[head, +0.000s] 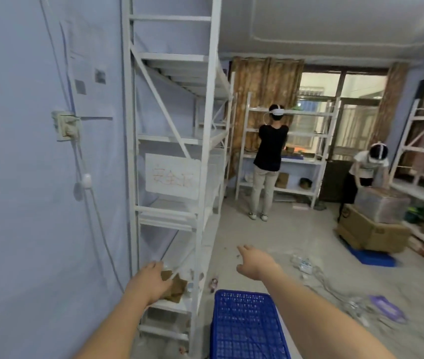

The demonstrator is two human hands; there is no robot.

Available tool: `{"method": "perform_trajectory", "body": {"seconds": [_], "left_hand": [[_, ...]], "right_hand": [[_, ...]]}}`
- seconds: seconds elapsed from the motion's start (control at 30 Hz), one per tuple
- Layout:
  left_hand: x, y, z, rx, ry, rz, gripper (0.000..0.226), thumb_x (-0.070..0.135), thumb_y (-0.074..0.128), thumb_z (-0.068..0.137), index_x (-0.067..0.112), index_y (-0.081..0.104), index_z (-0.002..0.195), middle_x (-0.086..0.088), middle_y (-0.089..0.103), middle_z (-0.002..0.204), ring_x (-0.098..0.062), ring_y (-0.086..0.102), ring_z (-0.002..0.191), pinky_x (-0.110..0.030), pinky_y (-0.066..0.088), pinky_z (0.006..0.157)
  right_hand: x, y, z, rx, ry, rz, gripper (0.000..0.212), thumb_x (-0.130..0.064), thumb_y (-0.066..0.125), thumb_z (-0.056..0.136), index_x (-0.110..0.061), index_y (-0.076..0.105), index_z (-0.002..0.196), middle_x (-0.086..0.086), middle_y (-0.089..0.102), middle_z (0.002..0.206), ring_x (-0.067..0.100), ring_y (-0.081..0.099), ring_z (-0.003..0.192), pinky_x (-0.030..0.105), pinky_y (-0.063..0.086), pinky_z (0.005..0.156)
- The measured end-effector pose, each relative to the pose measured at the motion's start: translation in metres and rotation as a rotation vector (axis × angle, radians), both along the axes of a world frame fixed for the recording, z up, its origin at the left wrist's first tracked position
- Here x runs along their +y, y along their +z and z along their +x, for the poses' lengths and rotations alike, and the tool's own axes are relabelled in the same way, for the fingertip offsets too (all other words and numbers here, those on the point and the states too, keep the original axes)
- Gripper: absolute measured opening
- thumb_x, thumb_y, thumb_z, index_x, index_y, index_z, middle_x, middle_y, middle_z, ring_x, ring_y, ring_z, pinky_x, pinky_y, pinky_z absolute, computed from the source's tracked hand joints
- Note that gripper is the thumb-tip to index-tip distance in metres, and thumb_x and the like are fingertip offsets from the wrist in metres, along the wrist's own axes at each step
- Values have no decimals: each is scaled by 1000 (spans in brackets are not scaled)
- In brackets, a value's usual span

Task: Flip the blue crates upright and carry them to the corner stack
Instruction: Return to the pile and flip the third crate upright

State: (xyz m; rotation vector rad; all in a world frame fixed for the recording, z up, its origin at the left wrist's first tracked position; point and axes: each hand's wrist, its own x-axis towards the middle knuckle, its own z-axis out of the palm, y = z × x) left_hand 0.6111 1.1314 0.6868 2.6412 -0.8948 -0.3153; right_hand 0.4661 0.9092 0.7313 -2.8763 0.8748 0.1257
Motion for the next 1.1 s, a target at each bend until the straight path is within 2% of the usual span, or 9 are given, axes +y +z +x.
{"method": "perform_trajectory", "body": {"seconds": [0.13,0.23,0.33,0.47,0.6,0.67,0.83,0.97,1.1], "left_hand": [[-52,15,-28,-12,-92,-11,68,45,45,91,14,29,149,-10,38,151,-25,39,137,-34,36,110],[-90,25,-50,-1,-141,10,71,43,48,89,12,28,150,-11,36,152,-26,39,137,-33,35,111],[-133,32,-74,-19,-193,7,82,52,42,80,12,26,150,-12,33,154,-27,36,139,-34,33,113],[-194,39,-118,-49,-244,18,69,41,47,91,10,28,149,-12,33,154,-25,35,139,-31,31,112],[-253,37,-153,-95,-296,36,72,42,46,90,12,25,151,-10,29,157,-23,36,140,-33,33,112],[-278,36,-165,-112,-310,42,73,43,45,90,14,21,152,-9,25,159,-22,34,141,-33,36,110],[-324,29,-182,-154,-346,98,71,42,44,92,14,21,152,-9,24,159,-23,28,145,-35,28,116],[-343,22,-172,-159,-316,138,73,43,43,92,14,17,154,-8,20,161,-23,25,146,-35,25,116],[-362,13,-151,-137,-278,159,73,44,43,92,13,19,153,-10,26,158,-25,28,144,-36,27,115]], "right_hand": [[-35,10,-48,-33,-105,1,63,-30,48,92,-13,25,148,9,30,155,29,31,141,42,33,112],[-60,13,-83,-58,-172,23,64,-29,48,92,-12,25,148,9,30,155,29,30,141,41,32,113],[-90,13,-117,-78,-224,43,63,-29,48,91,-11,25,148,10,31,154,29,32,140,41,32,113],[-134,17,-160,-73,-289,40,61,-29,47,92,-9,27,147,11,32,153,29,35,138,41,34,111],[-184,21,-191,-109,-338,60,60,-26,46,91,-9,29,146,12,35,152,31,38,136,41,35,110],[-208,19,-202,-131,-353,67,60,-30,46,90,-10,33,144,12,39,149,33,40,134,42,37,109],[-251,-4,-217,-109,-350,137,57,-29,48,88,-9,36,140,12,42,146,31,44,131,40,39,106],[-279,-22,-219,-24,-332,155,54,-29,51,88,-10,39,138,14,43,143,32,45,128,38,40,103],[-315,-22,-203,-63,-353,198,60,-27,48,89,-8,33,143,15,43,146,33,44,130,37,39,105]]}}
